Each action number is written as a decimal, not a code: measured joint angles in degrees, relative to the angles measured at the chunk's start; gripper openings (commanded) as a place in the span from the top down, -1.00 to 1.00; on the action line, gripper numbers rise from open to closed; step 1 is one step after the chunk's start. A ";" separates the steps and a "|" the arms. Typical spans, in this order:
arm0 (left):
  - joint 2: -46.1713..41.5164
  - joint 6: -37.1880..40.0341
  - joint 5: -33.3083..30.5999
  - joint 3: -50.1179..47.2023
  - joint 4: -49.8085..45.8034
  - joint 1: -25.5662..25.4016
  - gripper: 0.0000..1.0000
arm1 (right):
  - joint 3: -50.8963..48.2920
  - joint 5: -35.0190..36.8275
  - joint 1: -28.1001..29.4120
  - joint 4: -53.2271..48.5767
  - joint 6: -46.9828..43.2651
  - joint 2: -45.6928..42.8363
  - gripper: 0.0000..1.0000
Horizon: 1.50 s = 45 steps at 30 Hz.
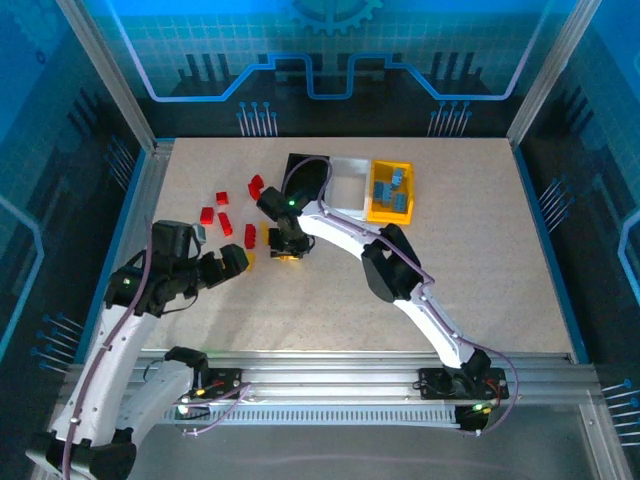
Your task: Sort the legos into containers by color
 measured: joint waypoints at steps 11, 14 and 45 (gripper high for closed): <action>4.13 -1.92 1.16 -1.81 5.73 0.00 -0.98 | -24.96 3.21 -3.89 3.56 -4.28 -17.70 0.33; 5.70 -2.34 1.77 -1.88 7.39 0.00 -0.98 | -28.50 3.58 -4.98 3.56 -5.66 -22.36 0.33; 15.91 -2.93 -1.05 -1.81 6.19 1.53 -0.98 | 9.33 1.84 -22.27 -5.77 -13.57 -2.23 -0.23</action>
